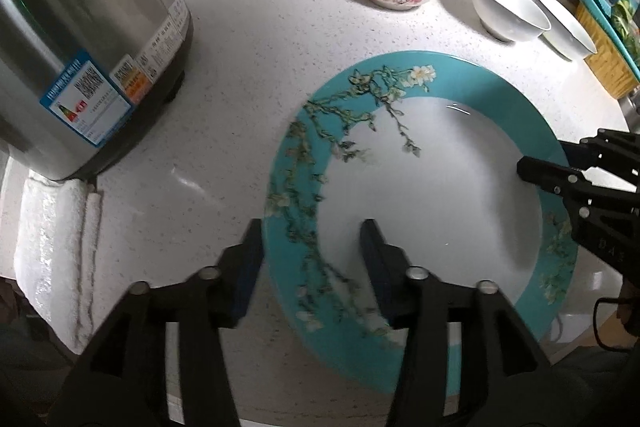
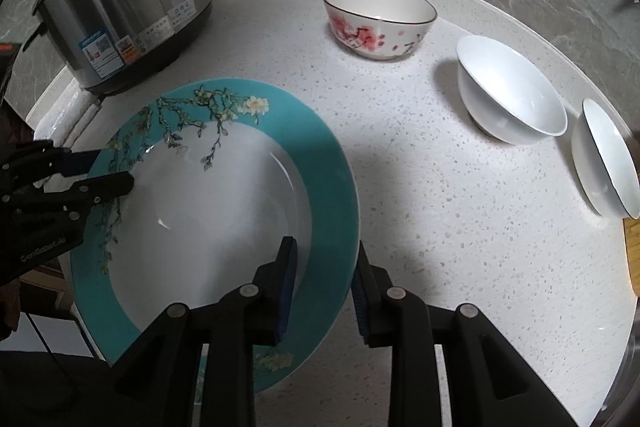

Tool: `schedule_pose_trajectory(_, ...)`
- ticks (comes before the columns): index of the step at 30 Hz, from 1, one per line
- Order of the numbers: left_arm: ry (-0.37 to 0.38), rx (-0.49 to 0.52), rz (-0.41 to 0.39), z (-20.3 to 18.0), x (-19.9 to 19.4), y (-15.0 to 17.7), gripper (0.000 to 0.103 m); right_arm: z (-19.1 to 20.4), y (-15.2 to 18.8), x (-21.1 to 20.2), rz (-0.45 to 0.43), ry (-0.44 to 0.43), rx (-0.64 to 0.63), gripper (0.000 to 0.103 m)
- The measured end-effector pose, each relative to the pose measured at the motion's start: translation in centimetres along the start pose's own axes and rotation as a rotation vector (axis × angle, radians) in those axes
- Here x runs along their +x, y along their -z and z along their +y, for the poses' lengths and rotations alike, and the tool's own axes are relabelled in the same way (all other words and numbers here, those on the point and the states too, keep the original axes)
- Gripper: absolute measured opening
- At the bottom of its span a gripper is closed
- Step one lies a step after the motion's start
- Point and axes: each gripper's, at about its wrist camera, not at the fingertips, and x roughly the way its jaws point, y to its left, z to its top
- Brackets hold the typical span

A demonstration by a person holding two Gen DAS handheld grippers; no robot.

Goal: Organize plates and bowls

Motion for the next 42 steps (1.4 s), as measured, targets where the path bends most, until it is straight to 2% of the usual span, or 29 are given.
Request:
schedule_pose_trajectory(5,0.002,0.0,-0.003,0.1,0.3,-0.2,0.049,0.0,0.2,0.0,-0.005,-0.008,0.009,0.028)
schedule_pose_trajectory(8,0.006,0.0,-0.011,0.2,0.0,-0.4,0.055,0.0,0.2,0.0,-0.009,-0.003,0.01,0.031)
schedule_pose_trajectory(10,0.008,-0.001,-0.038,0.4,-0.9,-0.6,0.063,0.0,0.2,-0.3,-0.021,-0.002,0.018,0.05)
schedule_pose_trajectory(12,0.018,-0.011,-0.067,0.8,-2.3,-1.0,0.071,-0.1,0.2,-1.2,-0.062,-0.01,0.025,0.077)
schedule_pose_trajectory(14,0.037,-0.024,-0.108,1.1,-3.6,-1.7,0.077,-0.4,0.2,-2.2,-0.098,-0.016,0.024,0.087)
schedule_pose_trajectory(17,0.119,-0.002,-0.13,0.4,-4.9,-3.5,0.081,-1.8,0.4,-3.6,-0.132,-0.04,0.068,0.088)
schedule_pose_trajectory(20,0.224,0.028,-0.117,-1.4,-5.5,-5.3,0.081,-5.2,1.4,-4.5,-0.134,-0.064,0.206,0.09)
schedule_pose_trajectory(22,0.294,0.068,-0.092,-3.6,-5.9,-6.6,0.09,-7.3,2.4,-5.1,-0.124,-0.078,0.294,0.09)
schedule_pose_trajectory(25,0.375,0.12,-0.007,-7.2,-5.6,-8.8,0.09,-11.6,4.4,-6.7,-0.114,-0.068,0.44,0.09)
schedule_pose_trajectory(28,0.394,0.17,0.053,-10.4,-5.1,-11.4,0.09,-16.6,7.1,-8.7,-0.116,0.003,0.585,0.09)
schedule_pose_trajectory(32,0.424,0.247,0.021,-14.1,-6.9,-15.8,0.09,-22.7,10.4,-10.8,-0.136,0.045,0.793,0.09)
schedule_pose_trajectory(37,0.355,0.382,-0.051,-19.2,-8.7,-23.0,0.09,-28.4,12.1,-12.8,-0.201,0.083,0.925,0.09)
schedule_pose_trajectory(42,0.293,0.53,-0.07,-25.2,-7.0,-29.3,0.09,-31.6,10.9,-12.7,-0.26,0.083,0.988,0.09)
